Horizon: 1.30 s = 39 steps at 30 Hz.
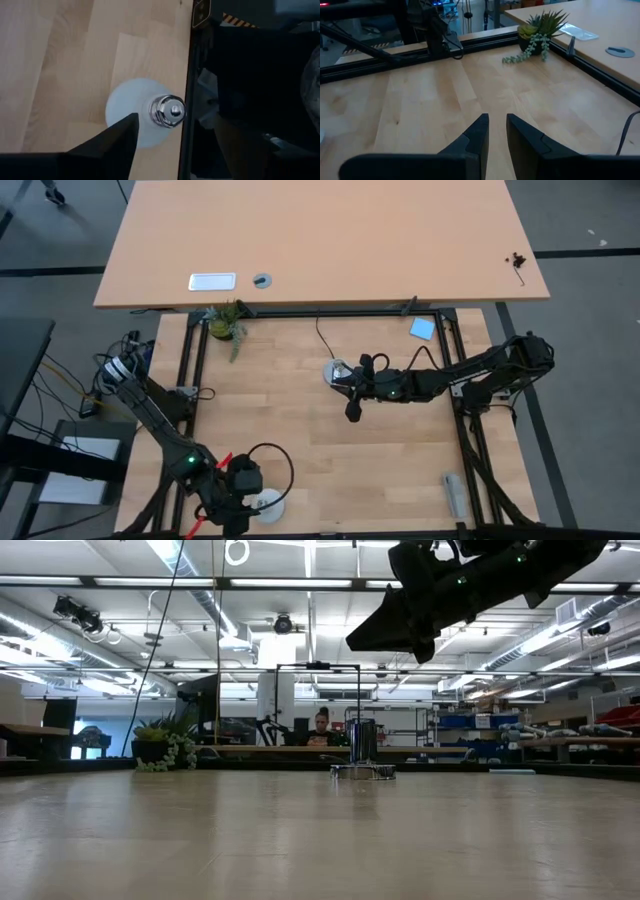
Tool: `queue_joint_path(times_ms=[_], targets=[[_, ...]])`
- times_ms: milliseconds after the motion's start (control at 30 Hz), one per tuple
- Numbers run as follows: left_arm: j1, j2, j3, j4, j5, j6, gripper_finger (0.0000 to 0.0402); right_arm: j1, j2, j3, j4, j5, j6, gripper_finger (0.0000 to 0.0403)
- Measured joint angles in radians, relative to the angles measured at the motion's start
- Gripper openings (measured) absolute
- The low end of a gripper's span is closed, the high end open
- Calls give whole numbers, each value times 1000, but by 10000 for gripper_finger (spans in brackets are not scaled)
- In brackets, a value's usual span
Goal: Screw lightbulb
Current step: Insert the white lightbulb into the desk lamp
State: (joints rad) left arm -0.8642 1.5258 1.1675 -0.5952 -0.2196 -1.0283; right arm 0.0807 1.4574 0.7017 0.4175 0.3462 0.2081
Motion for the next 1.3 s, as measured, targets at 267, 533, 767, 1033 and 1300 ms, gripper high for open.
queue_joint_path(times_ms=[267,533,767,1033,1300], targets=[[0,56,0,9,-6,32,281,2,0,0,0,0,-1,76],[10,71,0,16,-27,52,281,2,0,0,-1,0,-2,76],[19,97,0,25,-26,119,280,3,0,0,-1,-1,-2,76],[22,105,0,19,-18,135,252,3,0,0,-1,-4,-9,76],[23,104,0,25,-19,186,123,3,0,0,-1,-8,-9,76]])
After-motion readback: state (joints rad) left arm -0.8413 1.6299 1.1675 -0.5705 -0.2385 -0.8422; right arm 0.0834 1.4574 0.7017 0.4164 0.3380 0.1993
